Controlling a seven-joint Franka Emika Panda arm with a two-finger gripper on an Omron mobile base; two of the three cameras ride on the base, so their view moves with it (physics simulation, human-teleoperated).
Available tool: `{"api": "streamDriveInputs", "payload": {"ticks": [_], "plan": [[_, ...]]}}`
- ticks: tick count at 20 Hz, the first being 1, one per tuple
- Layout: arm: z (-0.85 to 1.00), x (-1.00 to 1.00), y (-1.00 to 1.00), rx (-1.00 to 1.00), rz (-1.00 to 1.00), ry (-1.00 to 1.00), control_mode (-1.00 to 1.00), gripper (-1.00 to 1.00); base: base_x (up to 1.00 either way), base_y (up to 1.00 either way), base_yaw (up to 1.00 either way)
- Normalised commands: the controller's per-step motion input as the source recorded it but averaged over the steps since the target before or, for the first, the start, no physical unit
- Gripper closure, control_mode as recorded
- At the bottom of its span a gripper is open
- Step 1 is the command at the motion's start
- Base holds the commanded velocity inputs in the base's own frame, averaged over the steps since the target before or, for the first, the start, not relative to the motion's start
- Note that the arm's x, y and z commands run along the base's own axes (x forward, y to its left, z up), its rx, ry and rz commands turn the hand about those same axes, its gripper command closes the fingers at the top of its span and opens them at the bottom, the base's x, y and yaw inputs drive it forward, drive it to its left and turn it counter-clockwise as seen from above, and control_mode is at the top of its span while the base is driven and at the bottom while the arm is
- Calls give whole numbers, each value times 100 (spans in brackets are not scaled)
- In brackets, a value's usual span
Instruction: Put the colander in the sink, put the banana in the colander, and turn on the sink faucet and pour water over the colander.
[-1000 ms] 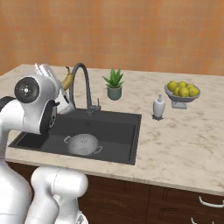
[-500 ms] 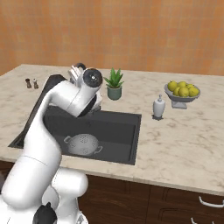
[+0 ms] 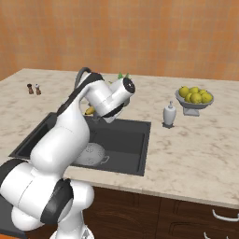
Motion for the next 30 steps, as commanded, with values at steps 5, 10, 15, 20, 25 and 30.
{"api": "streamDriveInputs", "payload": {"ticks": [5,10,15,20,25,30], "plan": [[-87,8,0,6,37,7,-100,100,0,0,0],[-93,0,14,3,31,2,-100,100,0,0,0],[-77,0,34,2,25,0,-100,100,0,0,0],[-63,-7,15,5,16,0,-100,100,0,0,0],[-60,-42,32,5,12,-2,-100,100,0,0,0],[-21,-6,21,7,2,-6,-100,100,0,0,0]]}}
